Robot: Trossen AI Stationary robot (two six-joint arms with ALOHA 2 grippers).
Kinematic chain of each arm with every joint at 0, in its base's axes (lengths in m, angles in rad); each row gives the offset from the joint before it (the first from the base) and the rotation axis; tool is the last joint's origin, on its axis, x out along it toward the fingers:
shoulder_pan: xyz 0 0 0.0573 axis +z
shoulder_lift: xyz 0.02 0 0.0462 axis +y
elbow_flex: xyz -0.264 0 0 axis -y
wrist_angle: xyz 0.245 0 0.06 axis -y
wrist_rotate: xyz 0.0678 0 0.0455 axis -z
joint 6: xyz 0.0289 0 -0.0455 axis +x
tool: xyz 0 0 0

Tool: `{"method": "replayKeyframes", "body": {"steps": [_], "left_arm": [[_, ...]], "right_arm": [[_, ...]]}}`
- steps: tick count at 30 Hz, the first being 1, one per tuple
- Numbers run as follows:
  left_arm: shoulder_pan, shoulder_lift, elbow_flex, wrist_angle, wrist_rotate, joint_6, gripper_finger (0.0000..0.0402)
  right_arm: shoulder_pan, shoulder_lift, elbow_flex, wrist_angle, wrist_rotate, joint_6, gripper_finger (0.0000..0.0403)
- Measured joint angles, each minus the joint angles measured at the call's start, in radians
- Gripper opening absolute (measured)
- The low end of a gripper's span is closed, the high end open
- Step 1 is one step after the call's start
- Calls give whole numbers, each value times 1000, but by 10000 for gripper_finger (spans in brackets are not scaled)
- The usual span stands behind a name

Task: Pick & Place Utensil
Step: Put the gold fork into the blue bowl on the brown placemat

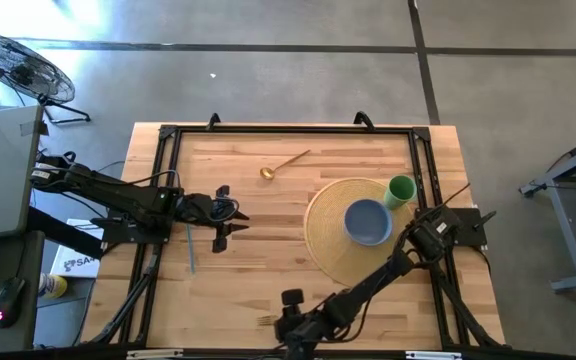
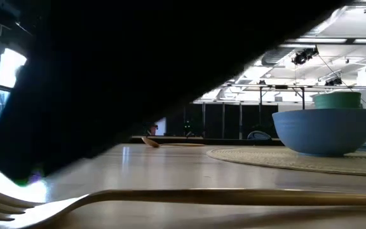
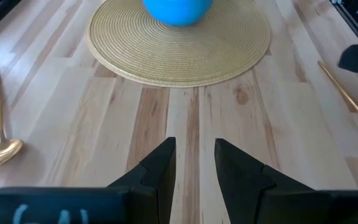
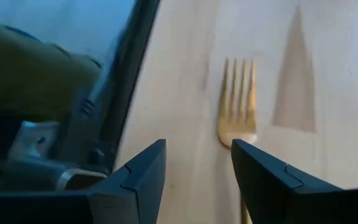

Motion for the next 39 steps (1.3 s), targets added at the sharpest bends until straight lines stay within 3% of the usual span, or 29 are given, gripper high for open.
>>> {"method": "replayKeyframes", "body": {"steps": [7, 17, 28, 39], "left_arm": [[0, 0, 0, -3, 17, 0, 108], [0, 0, 0, -7, 17, 0, 108], [0, 0, 0, -7, 16, 0, 108], [0, 0, 0, -7, 18, -19, 108]], "right_arm": [[-16, 0, 0, -26, 9, -1, 174], [-45, 0, 0, -154, -106, 27, 143], [-44, -2, 1, -208, -86, 31, 118], [-44, -2, 0, -214, -90, 32, 59]]}}
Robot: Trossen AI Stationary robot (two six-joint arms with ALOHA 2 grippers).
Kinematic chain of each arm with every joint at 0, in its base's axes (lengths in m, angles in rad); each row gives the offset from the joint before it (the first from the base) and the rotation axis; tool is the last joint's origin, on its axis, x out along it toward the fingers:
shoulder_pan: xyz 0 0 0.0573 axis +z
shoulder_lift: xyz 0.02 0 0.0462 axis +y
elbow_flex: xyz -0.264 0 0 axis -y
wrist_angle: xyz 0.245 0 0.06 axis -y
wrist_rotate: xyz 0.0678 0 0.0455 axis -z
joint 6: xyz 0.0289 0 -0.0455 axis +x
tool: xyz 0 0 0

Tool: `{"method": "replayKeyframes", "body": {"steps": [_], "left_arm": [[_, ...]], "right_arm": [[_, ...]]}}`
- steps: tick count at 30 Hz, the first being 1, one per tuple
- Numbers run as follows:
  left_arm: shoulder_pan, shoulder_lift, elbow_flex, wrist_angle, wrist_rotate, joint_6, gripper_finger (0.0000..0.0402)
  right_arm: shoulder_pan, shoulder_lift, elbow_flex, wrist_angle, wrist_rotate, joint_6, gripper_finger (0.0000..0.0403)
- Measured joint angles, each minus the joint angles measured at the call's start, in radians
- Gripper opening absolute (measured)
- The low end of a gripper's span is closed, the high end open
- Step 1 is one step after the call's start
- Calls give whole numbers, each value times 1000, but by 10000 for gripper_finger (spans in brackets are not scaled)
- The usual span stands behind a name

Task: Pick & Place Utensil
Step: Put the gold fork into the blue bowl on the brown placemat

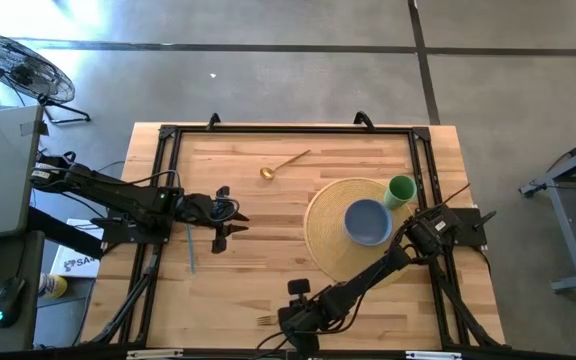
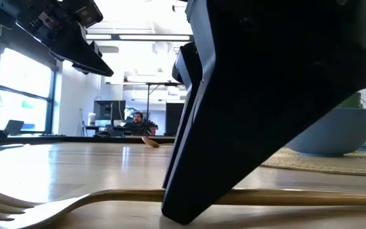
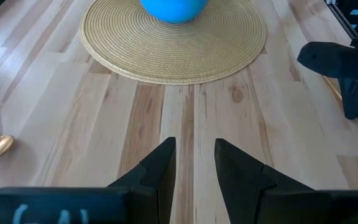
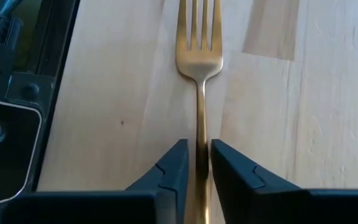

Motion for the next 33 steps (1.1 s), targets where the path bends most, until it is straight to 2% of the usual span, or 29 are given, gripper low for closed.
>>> {"method": "replayKeyframes", "body": {"steps": [8, 12, 19, 27, 33], "left_arm": [[0, 0, 0, 0, 1, -1, 108], [0, 0, 0, 0, 2, -16, 108], [0, 0, 0, -3, 2, -29, 108], [0, 0, 0, -9, 2, -29, 108], [0, 0, 0, -10, 17, -30, 108]], "right_arm": [[0, 0, 0, -1, 5, 16, 11], [0, 0, 0, -3, 48, 25, 12], [-1, -28, -1, -37, 91, 131, 11], [6, -163, -2, -261, 204, 396, 15], [27, -294, -1, -560, 292, 651, 10]]}}
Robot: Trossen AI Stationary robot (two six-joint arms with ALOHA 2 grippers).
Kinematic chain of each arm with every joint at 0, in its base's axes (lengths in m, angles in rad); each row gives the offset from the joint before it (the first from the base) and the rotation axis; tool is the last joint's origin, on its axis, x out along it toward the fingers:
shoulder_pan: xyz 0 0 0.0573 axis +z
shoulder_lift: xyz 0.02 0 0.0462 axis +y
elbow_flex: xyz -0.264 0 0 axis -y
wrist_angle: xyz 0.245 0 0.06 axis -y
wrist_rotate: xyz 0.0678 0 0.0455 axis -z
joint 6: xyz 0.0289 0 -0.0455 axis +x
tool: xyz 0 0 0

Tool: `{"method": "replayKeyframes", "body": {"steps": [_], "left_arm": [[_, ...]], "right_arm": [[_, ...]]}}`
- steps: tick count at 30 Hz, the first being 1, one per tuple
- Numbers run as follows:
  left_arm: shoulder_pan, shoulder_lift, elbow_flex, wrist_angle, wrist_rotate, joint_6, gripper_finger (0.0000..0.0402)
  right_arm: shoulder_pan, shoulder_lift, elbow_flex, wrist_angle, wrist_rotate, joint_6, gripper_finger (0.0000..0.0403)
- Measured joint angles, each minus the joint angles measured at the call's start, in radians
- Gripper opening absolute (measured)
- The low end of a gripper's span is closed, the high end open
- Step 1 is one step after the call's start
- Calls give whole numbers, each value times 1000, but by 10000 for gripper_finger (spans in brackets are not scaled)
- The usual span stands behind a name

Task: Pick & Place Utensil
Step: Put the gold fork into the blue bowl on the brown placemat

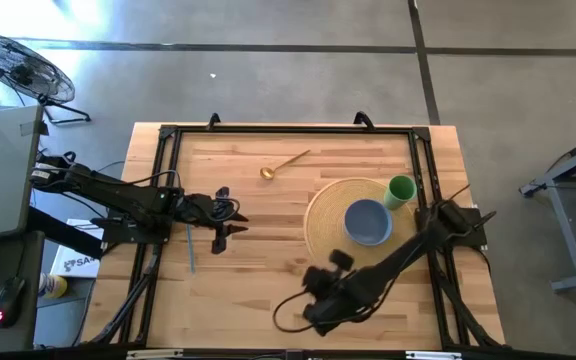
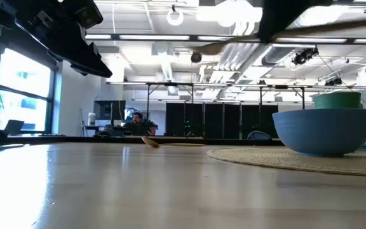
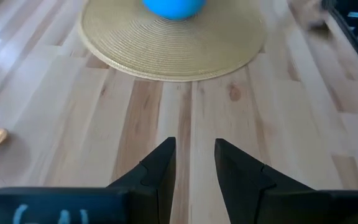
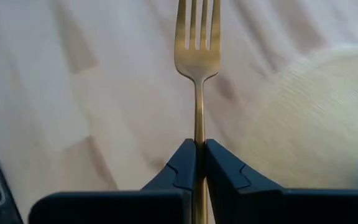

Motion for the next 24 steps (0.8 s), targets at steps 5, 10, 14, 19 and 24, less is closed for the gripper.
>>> {"method": "replayKeyframes", "body": {"steps": [5, 10, 14, 19, 24], "left_arm": [[0, 0, 0, 0, 43, 0, 108], [0, 0, 0, 2, 47, 0, 108], [0, 0, 0, 2, 49, 0, 108], [0, 0, 0, 0, 71, -22, 108], [0, 0, 0, -1, 81, -23, 108]], "right_arm": [[10, -95, 0, -272, -2, 232, 14], [-25, -149, -1, -474, -101, 334, 15], [-76, -197, -67, -441, -191, 295, 15], [-133, -259, -205, -458, -301, 275, 15], [-203, -339, -341, -428, -381, 248, 16]]}}
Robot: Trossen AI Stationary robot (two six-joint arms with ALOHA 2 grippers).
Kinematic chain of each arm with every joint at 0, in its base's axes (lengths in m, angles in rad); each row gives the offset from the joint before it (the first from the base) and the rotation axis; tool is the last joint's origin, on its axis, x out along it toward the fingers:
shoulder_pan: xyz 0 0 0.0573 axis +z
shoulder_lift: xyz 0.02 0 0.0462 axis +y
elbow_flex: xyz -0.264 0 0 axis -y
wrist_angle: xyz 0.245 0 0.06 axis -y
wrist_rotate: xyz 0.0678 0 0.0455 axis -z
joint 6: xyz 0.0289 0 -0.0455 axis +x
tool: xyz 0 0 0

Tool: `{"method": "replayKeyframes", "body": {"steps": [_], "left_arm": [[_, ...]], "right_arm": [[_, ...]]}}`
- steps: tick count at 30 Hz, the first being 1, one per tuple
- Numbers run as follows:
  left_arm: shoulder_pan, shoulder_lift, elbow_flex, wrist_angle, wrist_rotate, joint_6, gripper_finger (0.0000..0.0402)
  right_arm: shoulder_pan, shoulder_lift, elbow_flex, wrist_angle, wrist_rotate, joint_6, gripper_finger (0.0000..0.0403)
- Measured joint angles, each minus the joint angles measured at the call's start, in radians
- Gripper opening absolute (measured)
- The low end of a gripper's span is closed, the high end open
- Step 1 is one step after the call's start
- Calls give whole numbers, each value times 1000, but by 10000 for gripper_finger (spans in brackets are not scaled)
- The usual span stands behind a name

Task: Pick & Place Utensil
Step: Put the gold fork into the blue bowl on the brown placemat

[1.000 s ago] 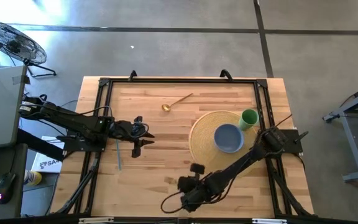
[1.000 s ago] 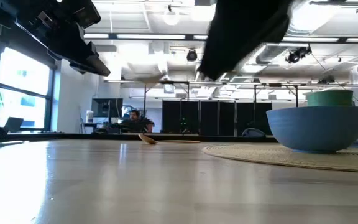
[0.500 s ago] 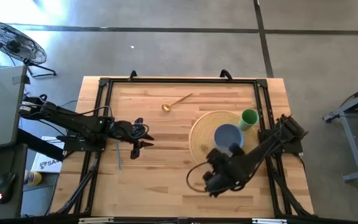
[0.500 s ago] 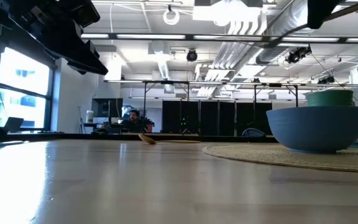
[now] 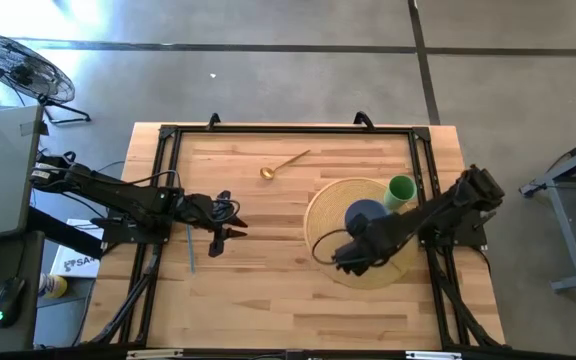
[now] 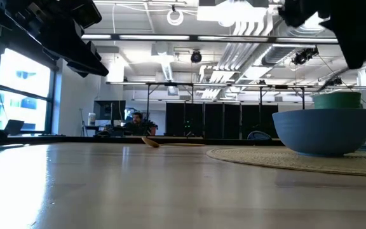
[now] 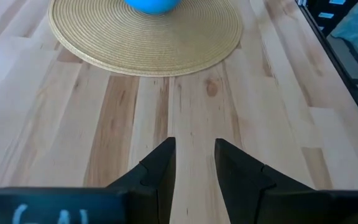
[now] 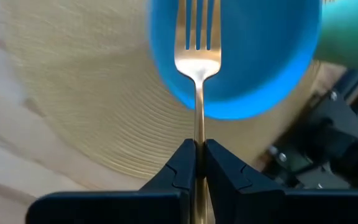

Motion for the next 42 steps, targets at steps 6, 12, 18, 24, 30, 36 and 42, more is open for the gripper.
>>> {"method": "replayKeyframes", "body": {"steps": [6, 12, 18, 24, 30, 36, 42], "left_arm": [[0, 0, 0, 8, -1, 0, 108], [0, 0, 0, 9, -1, 0, 108], [0, 0, 0, -12, -2, 0, 108], [0, 0, 0, -28, -4, -1, 108], [0, 0, 0, -28, -4, -24, 108], [0, 0, 0, -28, -4, -26, 108], [0, 0, 0, -28, -4, -26, 108]], "right_arm": [[-127, -60, -129, 50, -94, -86, 19], [-232, -65, -224, 169, -148, -214, 19], [-287, -65, -280, 192, -159, -259, 22], [-295, -65, -320, 245, -176, -290, 23], [-296, -65, -373, 282, -180, -273, 23], [-295, -65, -384, 302, -162, -263, 24], [-295, -65, -384, 336, -137, -264, 39]]}}
